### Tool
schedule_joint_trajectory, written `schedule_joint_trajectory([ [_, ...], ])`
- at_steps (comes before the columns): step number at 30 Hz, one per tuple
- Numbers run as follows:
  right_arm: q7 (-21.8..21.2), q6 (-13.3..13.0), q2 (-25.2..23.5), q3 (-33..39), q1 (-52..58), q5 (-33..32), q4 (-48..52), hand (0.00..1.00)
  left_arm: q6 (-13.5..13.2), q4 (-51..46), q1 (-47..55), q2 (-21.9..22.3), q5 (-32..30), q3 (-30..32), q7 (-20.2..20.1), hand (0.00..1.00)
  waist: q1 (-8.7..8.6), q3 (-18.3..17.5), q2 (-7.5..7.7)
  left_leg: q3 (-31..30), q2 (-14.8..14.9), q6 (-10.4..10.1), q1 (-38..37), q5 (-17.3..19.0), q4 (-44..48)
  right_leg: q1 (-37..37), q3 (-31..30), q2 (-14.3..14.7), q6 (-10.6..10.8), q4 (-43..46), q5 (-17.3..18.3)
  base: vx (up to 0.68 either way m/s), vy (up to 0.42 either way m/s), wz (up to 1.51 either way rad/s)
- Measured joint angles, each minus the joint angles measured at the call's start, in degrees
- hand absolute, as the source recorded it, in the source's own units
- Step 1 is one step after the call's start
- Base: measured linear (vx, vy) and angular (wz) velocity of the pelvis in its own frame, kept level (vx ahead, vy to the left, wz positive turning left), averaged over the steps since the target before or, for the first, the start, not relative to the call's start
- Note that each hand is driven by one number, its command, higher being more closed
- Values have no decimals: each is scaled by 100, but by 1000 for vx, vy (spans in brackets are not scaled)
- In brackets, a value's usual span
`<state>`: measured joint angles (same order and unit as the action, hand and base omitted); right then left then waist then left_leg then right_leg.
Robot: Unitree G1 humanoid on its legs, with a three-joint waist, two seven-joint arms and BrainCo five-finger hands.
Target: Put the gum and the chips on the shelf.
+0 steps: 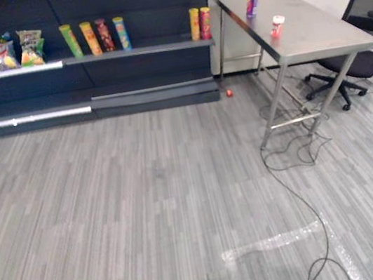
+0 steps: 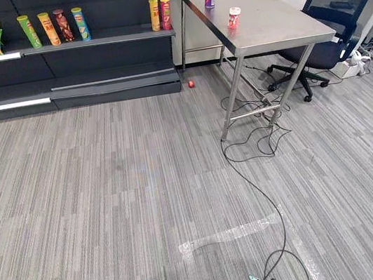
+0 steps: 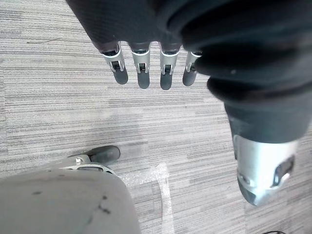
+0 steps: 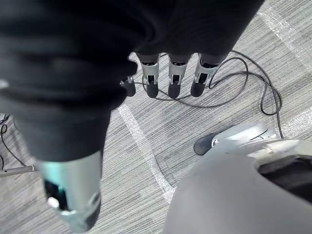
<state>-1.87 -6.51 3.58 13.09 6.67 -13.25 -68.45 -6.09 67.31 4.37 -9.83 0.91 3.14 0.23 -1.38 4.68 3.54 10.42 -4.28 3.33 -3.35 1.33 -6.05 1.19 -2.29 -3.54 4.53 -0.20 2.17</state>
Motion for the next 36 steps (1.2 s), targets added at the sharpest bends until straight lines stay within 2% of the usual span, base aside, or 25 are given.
schedule_joint_trajectory([
  [4,-1,-1,7,8,-41,193,-5,0,-2,1,10,0,1,-4,0,0,0,32,-34,-2,-44,3,-99,2,1,84,23,-34,4,-10,-16,116,-1,4],
  [13,-2,-3,26,9,-85,197,-10,0,-2,5,-1,-1,4,-50,-1,0,2,54,-71,-15,1,3,-159,2,0,122,32,18,-5,42,-15,-16,-54,0],
  [17,-2,-3,41,8,-68,197,-10,0,-2,10,-8,6,4,-52,-2,0,-2,52,-87,-10,41,-32,-145,9,-1,119,50,47,-93,56,48,-89,-70,-1],
  [29,-21,4,37,135,-29,194,-4,0,1,44,-13,9,29,-53,-6,0,-12,71,-106,-172,-58,19,-157,-15,1,232,221,-60,-14,-65,10,34,-11,8],
  [33,-41,1,72,91,-63,194,-4,0,3,34,-5,39,77,-36,-8,0,-2,110,-153,-176,3,-31,-254,44,106,199,200,3,-220,299,169,53,-25,9],
  [34,-58,-6,51,100,-85,190,1,0,6,-39,-15,44,100,128,-25,0,-18,216,-120,-159,62,-83,51,419,925,203,185,-5,-312,509,277,-15,-45,17],
  [35,-76,-8,42,177,-94,187,15,0,8,-169,-15,83,134,348,-36,0,1,292,-93,-81,151,-211,422,704,1876,208,176,-6,-399,693,401,-74,-84,24],
  [36,-101,5,46,237,-102,188,61,0,10,-306,-24,171,221,677,-43,0,23,401,-109,160,345,-389,983,908,3183,191,180,-4,-394,995,680,-103,-89,16],
])
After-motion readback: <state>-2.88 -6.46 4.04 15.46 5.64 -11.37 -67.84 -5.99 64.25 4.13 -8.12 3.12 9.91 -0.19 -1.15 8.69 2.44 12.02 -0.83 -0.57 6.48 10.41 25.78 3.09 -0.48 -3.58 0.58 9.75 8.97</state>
